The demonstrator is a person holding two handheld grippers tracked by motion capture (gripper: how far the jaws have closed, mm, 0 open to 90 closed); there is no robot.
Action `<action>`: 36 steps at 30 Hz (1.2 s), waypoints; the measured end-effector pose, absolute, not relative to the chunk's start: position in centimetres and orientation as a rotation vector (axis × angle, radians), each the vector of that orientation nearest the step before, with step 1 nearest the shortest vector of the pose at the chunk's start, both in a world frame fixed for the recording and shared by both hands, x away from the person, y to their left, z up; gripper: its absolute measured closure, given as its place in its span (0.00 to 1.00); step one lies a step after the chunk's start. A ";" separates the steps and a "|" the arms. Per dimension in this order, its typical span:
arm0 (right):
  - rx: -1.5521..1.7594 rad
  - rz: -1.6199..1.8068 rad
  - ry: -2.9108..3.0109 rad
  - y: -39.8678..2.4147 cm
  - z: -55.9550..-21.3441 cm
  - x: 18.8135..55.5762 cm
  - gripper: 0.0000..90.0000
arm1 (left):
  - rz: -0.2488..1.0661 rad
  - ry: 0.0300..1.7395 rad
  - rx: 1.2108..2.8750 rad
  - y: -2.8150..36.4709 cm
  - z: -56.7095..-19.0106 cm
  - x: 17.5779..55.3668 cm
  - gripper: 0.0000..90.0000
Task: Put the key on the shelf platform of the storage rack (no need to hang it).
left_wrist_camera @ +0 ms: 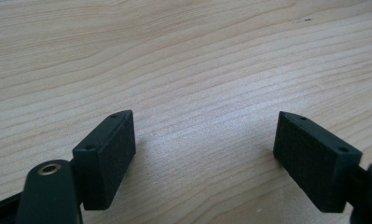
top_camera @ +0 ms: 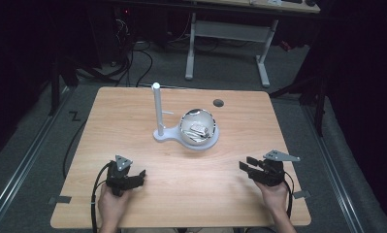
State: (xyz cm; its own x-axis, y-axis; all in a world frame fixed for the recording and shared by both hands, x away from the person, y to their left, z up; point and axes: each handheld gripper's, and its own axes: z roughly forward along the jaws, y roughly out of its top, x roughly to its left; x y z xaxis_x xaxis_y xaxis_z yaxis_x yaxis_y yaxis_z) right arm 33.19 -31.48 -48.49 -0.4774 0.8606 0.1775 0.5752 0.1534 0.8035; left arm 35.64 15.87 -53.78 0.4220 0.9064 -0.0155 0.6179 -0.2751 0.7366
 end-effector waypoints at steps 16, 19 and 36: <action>1.337 1.139 2.147 -30.1 -49.9 32.9 0.61 | 0.548 1.286 2.001 15.9 -53.8 35.6 0.23; 1.324 1.127 2.152 -29.9 -50.1 32.9 0.61 | 0.548 1.286 2.001 15.9 -53.8 35.6 0.23; 1.325 1.087 2.169 -29.0 -51.6 32.6 0.61 | 0.547 1.286 2.002 15.9 -53.8 35.6 0.23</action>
